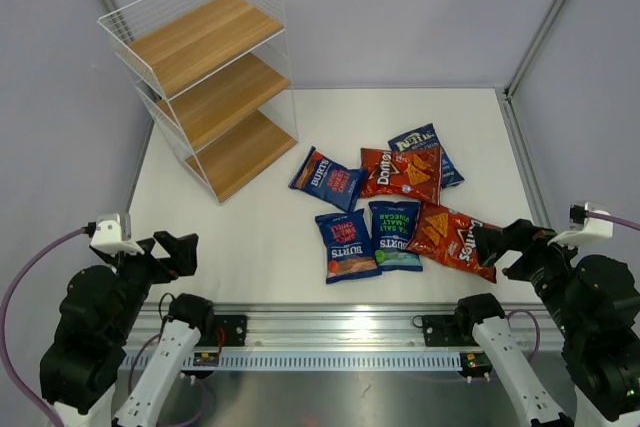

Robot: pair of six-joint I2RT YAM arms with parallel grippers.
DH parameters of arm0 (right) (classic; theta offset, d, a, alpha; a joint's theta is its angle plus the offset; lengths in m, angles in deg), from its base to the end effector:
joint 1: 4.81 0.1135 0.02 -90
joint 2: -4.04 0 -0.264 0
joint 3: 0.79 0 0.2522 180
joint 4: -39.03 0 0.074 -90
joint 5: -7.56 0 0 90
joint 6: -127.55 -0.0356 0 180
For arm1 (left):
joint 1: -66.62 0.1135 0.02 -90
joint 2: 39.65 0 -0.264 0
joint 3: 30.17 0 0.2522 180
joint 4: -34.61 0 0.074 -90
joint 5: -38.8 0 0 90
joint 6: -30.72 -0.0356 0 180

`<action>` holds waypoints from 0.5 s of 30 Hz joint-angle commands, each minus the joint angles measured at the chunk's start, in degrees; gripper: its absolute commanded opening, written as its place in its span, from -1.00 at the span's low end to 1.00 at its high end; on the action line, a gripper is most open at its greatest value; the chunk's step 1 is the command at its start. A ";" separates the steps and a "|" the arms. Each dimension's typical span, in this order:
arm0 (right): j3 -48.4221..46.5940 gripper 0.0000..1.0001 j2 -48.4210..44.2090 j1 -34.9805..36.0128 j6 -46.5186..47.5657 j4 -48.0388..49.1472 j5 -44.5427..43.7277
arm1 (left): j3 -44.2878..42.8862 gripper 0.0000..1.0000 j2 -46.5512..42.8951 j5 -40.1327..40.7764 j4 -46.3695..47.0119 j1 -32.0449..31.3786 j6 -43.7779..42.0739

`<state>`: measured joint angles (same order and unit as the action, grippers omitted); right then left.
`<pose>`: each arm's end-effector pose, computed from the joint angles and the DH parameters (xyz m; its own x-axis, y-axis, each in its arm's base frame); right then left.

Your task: Place and organize the chips bags onto the shelf

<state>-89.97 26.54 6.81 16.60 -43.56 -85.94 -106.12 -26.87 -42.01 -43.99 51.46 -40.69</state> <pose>-0.0179 -0.0059 0.4161 -0.3021 0.3022 -0.9041 -0.0380 0.9438 0.3282 -0.0163 0.0103 0.3679 -0.2783 -0.2506 -0.9272 0.0220 0.9634 -0.2670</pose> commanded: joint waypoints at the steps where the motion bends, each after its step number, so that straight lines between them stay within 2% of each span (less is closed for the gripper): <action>1: -1.31 0.99 -0.27 0.34 0.47 0.72 -2.29 | 0.41 0.98 -0.73 -1.81 2.08 0.22 -0.57; 6: 3.68 0.99 0.26 0.34 0.56 4.22 6.03 | 0.93 0.98 -1.09 -2.25 2.44 0.22 -0.57; 10: 12.90 0.99 -0.18 0.25 -6.01 15.55 8.79 | 2.16 0.98 -1.17 -3.74 3.57 0.22 0.48; 13: 20.64 0.99 6.74 0.34 -9.45 23.91 11.68 | 3.91 0.98 -1.70 -7.41 5.15 0.13 2.23; 15: 25.46 0.99 11.94 0.34 -9.99 31.11 7.76 | 4.62 0.98 -1.88 -8.84 5.95 0.22 3.81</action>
<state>-70.50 30.78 6.83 10.40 -26.67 -77.29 -102.60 -27.90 -45.84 -42.16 51.46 -39.34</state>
